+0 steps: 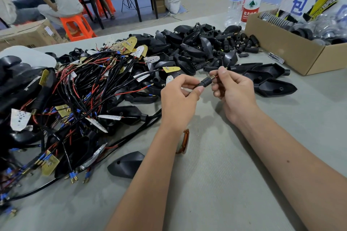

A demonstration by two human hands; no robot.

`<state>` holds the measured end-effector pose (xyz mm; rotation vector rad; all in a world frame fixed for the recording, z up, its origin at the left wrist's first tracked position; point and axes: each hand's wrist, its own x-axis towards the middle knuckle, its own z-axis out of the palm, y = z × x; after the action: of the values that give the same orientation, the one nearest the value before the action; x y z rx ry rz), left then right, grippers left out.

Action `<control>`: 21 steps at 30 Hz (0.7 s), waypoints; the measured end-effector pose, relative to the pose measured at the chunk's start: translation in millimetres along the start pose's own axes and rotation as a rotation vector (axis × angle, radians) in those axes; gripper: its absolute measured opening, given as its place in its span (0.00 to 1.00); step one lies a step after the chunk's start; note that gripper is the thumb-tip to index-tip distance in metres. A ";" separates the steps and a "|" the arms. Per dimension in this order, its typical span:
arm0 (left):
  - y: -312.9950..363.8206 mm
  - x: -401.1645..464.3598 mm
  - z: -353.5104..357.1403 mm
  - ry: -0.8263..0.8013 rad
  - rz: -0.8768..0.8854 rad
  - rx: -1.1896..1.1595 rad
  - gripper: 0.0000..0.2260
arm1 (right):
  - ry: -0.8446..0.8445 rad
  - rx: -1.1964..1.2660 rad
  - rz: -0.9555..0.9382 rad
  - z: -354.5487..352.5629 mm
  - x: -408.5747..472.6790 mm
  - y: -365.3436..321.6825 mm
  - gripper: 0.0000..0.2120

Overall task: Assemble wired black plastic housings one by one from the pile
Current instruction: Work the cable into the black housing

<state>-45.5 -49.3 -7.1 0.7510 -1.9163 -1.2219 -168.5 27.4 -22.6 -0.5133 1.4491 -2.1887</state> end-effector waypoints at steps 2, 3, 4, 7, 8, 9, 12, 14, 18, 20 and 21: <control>0.5 0.6 0.0 -0.030 0.000 0.042 0.06 | 0.028 0.022 -0.007 -1.4 2.1 0.7 0.14; 0.7 0.8 -0.4 -0.047 0.000 0.073 0.06 | 0.041 0.033 -0.014 -2.0 3.0 1.0 0.14; 0.8 0.8 -1.7 -0.061 0.002 0.101 0.06 | 0.052 0.043 -0.020 -2.1 3.6 1.5 0.14; 0.6 3.3 -9.6 -0.087 0.012 0.181 0.07 | 0.080 0.072 -0.021 -2.9 5.4 1.8 0.14; 0.4 4.9 -13.3 -0.110 0.012 0.209 0.07 | 0.087 0.086 -0.012 -3.2 6.2 1.5 0.14; 0.3 6.9 -16.5 -0.142 0.005 0.229 0.07 | 0.092 0.109 0.002 -3.6 6.9 1.2 0.14; -0.5 10.6 -20.4 -0.207 -0.013 0.247 0.07 | 0.090 0.191 0.045 -4.3 7.4 -0.5 0.14; 0.0 9.6 -18.3 -0.196 0.003 0.245 0.06 | 0.077 0.224 0.061 -4.8 6.6 -2.3 0.14; 2.1 5.9 -12.4 -0.193 0.060 0.198 0.07 | 0.034 0.266 0.085 -3.9 4.3 -6.9 0.14; 2.2 3.4 -8.4 -0.212 0.105 0.216 0.08 | -0.027 0.247 0.094 -1.6 1.9 -7.7 0.13; 1.8 2.4 -6.6 -0.214 0.112 0.226 0.08 | -0.052 0.240 0.101 -0.4 0.8 -7.6 0.13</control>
<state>-41.7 -53.8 -2.9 0.6375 -2.2691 -1.0636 -170.7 29.8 -15.6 -0.4018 1.1400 -2.2123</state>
